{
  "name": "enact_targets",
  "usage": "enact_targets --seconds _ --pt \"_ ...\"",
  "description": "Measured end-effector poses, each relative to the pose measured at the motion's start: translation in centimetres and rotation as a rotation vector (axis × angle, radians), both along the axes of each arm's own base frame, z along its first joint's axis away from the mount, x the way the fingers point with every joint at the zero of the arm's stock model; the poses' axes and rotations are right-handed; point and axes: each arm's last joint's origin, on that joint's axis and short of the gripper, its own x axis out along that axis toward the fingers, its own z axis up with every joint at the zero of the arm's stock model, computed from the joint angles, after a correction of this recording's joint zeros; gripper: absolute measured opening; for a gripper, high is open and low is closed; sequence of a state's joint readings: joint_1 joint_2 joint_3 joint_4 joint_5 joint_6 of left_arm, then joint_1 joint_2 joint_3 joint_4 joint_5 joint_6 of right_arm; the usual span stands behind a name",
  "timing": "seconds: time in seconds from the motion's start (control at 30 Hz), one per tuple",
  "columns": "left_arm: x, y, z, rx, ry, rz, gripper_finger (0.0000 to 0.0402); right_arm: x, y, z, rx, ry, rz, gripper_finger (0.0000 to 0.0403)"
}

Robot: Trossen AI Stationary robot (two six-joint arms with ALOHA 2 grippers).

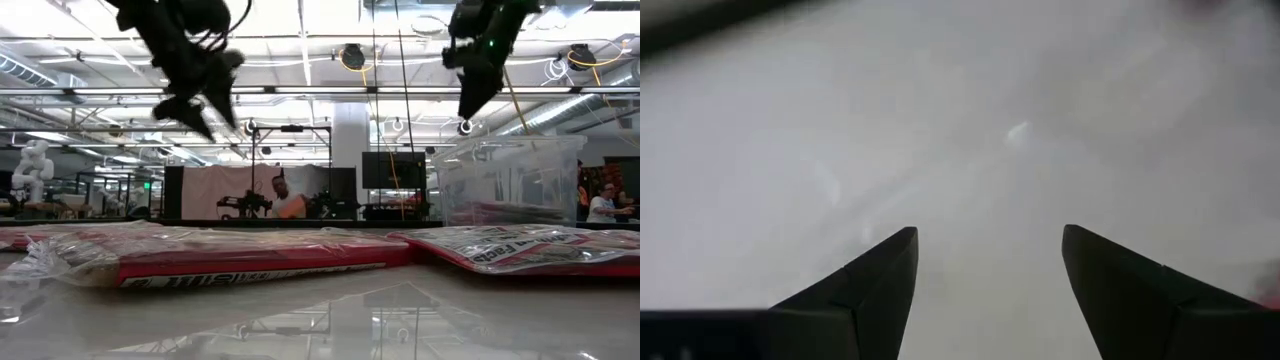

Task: Sort popcorn bags into baskets
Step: Put the red popcorn bag into the transparent container

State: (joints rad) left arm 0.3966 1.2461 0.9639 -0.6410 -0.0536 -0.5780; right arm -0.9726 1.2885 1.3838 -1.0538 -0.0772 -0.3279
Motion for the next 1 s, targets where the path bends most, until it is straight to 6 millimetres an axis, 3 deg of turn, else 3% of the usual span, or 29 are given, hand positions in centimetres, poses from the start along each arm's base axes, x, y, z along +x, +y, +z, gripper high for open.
enact_targets --seconds 0.23,0.37,0.73,1.0 --pt "-2.9 -0.5 -4.5 -0.339 0.172 0.199 0.0253 2.1 4.1 2.0 0.053 -0.207 -0.043 0.0213" --pt "-4.0 -1.1 -6.9 -0.417 0.241 0.243 0.0253 3.3 5.8 2.9 0.066 -0.323 -0.037 0.0213" --pt "-5.5 -2.9 -10.1 -0.408 0.379 0.177 0.0253 6.0 8.2 3.7 0.108 -0.467 -0.018 0.0212" --pt "-5.3 -2.8 -11.8 -0.262 0.292 0.186 0.0253 6.8 9.2 4.0 0.109 -0.501 -0.023 0.0212"
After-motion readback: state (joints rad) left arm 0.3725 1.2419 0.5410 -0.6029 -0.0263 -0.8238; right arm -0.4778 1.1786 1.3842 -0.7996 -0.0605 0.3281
